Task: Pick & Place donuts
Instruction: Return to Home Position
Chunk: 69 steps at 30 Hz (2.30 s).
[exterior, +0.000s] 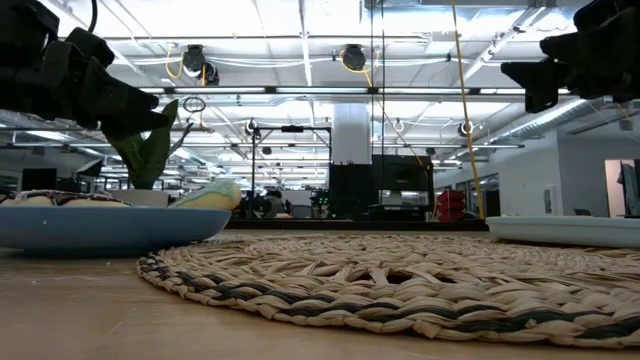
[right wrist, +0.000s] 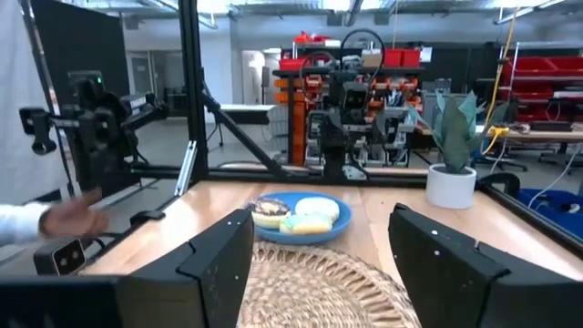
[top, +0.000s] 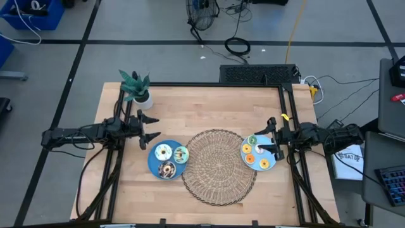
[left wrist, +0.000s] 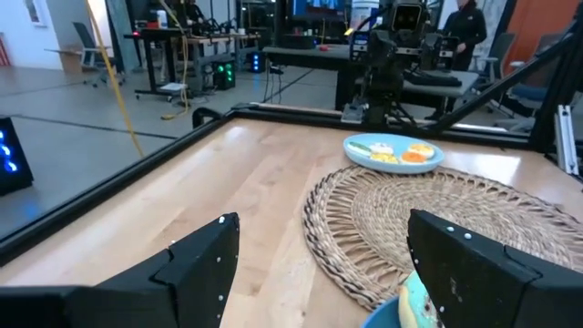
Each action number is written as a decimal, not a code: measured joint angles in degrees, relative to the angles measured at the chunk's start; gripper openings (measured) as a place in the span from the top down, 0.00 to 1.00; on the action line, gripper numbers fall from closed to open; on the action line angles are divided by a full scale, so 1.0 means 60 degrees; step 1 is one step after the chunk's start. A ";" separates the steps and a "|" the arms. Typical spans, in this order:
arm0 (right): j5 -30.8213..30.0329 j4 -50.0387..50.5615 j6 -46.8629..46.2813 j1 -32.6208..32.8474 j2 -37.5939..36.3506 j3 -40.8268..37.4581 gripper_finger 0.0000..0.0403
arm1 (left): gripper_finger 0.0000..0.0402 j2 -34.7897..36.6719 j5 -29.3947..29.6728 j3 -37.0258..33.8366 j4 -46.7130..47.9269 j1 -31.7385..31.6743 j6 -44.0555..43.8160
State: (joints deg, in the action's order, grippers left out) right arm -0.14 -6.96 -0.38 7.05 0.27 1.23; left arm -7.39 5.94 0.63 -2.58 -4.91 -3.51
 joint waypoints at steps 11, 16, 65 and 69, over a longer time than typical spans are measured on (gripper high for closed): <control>0.0033 0.0051 -0.0076 0.0000 0.0037 -0.0014 0.41 | 0.23 -0.0026 0.0019 -0.0008 -0.0214 0.0000 0.0022; 0.0036 0.0051 -0.0076 0.0000 0.0037 -0.0018 0.41 | 0.23 -0.0026 0.0017 -0.0008 -0.0242 0.0000 0.0019; 0.0038 0.0052 -0.0079 0.0001 0.0038 -0.0029 0.41 | 0.23 -0.0026 0.0009 -0.0004 -0.0267 0.0000 0.0013; 0.0037 0.0054 -0.0080 0.0000 0.0040 -0.0029 0.41 | 0.23 -0.0026 0.0007 -0.0001 -0.0265 0.0000 0.0011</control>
State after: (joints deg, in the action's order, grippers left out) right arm 0.08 -6.63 -0.86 7.05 0.51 1.06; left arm -7.55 5.99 0.62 -4.17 -4.91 -3.44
